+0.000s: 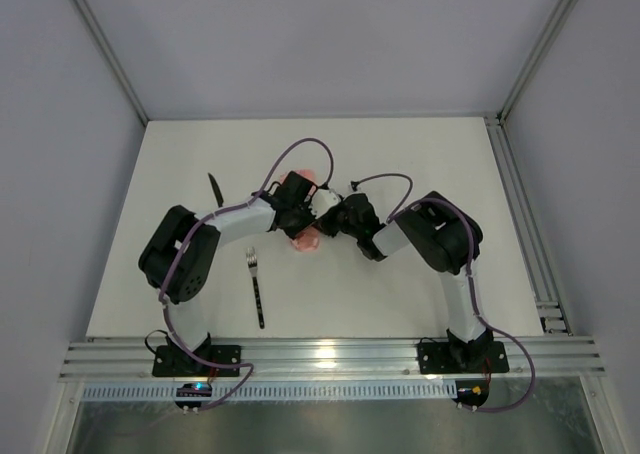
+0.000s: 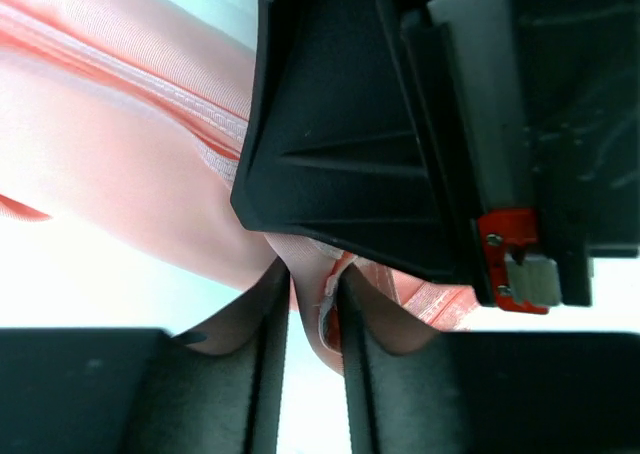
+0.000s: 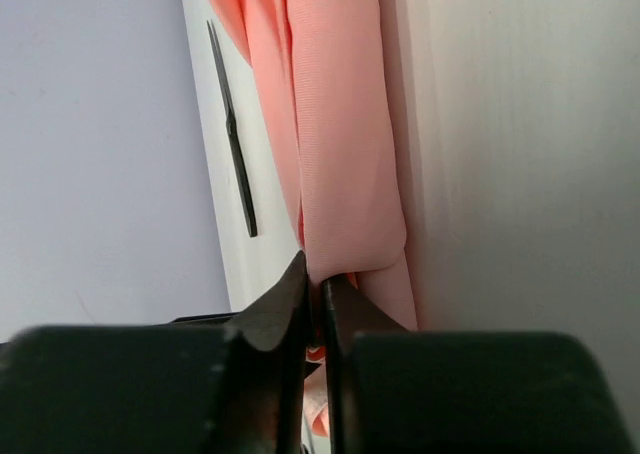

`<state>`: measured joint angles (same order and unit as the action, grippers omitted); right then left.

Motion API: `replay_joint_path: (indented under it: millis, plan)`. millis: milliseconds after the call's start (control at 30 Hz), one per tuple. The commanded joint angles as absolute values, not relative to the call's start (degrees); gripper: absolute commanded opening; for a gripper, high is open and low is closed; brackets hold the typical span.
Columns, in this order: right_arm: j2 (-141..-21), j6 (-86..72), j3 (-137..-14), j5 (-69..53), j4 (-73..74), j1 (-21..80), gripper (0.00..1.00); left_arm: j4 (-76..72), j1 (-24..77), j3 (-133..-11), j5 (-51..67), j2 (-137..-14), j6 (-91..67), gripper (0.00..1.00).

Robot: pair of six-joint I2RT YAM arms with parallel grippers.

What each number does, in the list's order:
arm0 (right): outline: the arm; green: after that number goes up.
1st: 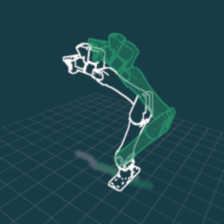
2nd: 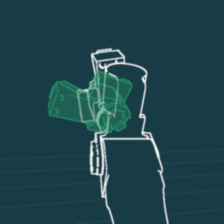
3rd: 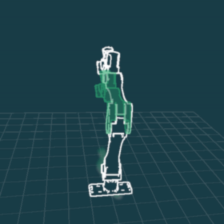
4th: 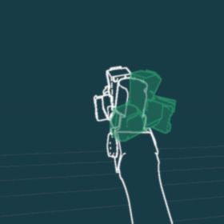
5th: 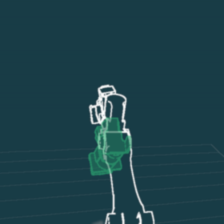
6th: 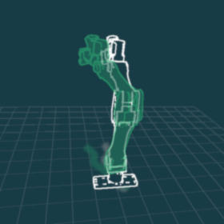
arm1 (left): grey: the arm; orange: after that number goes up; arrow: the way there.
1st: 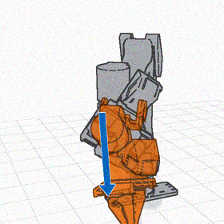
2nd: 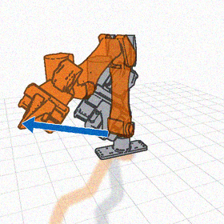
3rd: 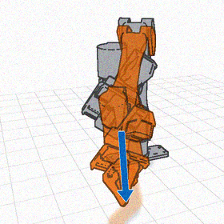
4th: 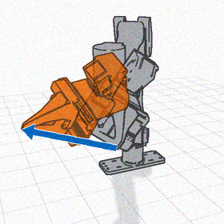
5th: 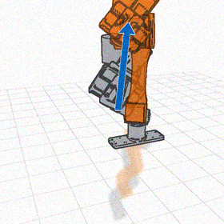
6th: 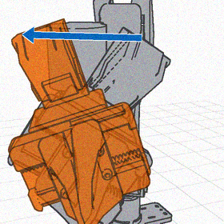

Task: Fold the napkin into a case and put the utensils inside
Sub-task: Stuff the top corner of the smaller-rectangle-folded napkin into the folded napkin.

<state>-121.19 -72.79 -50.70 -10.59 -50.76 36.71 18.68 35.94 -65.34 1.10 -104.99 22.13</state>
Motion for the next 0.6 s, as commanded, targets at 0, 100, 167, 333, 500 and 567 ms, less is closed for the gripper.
replay_joint_path:
  millis: [0,100,167,333,500,567]
  plan:
    - [-122.43,-73.56,-51.77,-10.64,-52.73,37.26,0.04,17.4,36.39,-65.65,2.19,-105.03,23.64,0.28]
    - [-123.13,-74.53,-50.19,-9.76,-54.58,36.92,0.04,18.54,36.3,-65.57,5.61,-103.98,24.6,0.38]
    - [-123.48,-74.71,-49.4,-9.15,-55.97,36.91,0.04,20.12,36.3,-66.27,7.2,-103.45,24.96,0.41]
    - [-124.19,-74.71,-48.25,-8.09,-58.97,36.91,0.04,22.41,36.21,-66.88,5.28,-101.08,24.44,0.48]
    - [-123.22,-73.04,-47.81,-7.82,-60.38,36.91,0.04,24.26,35.51,-66.45,4.48,-98.62,24.17,0.54]
    - [-122.7,-72.86,-47.9,-7.82,-60.12,36.83,0.04,24.26,35.33,-65.75,3.96,-97.13,23.56,0.54]
